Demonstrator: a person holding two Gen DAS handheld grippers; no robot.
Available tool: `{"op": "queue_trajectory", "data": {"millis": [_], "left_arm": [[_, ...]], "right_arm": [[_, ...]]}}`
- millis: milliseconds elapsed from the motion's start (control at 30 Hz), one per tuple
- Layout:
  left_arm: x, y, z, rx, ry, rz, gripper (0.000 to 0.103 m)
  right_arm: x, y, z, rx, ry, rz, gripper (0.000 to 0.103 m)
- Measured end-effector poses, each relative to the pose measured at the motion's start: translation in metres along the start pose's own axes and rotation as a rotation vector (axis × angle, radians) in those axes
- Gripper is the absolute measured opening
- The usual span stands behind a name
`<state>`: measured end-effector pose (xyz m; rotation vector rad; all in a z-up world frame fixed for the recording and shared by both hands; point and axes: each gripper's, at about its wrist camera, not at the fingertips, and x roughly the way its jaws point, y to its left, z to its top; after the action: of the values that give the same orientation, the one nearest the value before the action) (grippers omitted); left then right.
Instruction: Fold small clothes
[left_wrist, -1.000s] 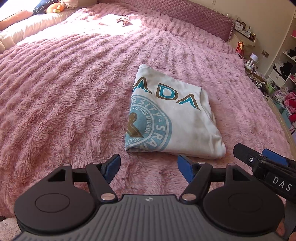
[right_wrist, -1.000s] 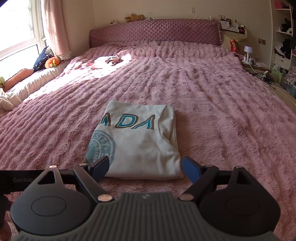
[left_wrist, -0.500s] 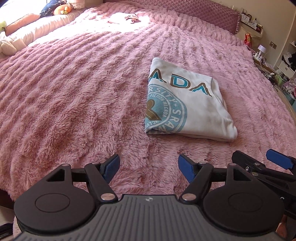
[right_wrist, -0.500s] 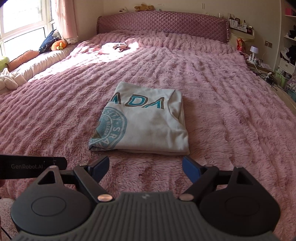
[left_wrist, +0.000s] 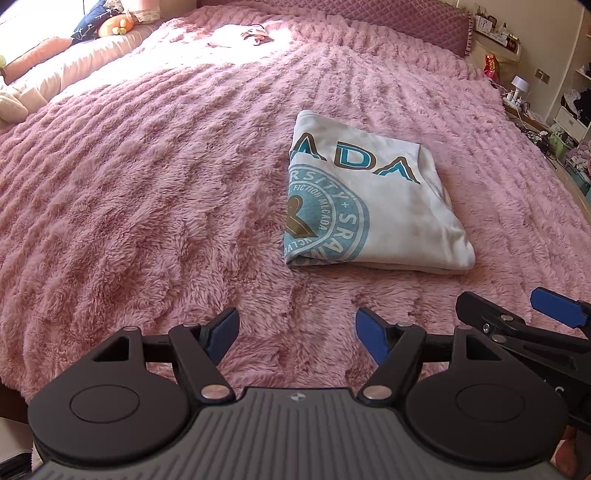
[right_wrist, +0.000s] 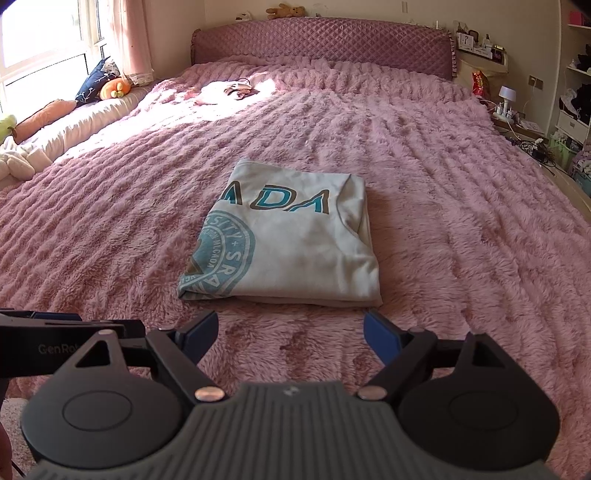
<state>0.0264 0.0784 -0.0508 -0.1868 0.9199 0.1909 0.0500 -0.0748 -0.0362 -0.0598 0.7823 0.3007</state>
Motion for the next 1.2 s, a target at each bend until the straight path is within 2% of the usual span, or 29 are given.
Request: {"op": "queue_trajectory", "data": {"millis": [500, 1200], "left_arm": [[0.006, -0.008, 0.008, 0.018, -0.003, 0.027, 0.085], [0.010, -0.014, 0.010, 0.034, 0.007, 0.028, 0.085]], "right_arm": [[0.006, -0.004, 0.005, 0.019, 0.003, -0.001, 0.082], [0.010, -0.010, 0.005, 0.027, 0.004, -0.016, 0.082]]}}
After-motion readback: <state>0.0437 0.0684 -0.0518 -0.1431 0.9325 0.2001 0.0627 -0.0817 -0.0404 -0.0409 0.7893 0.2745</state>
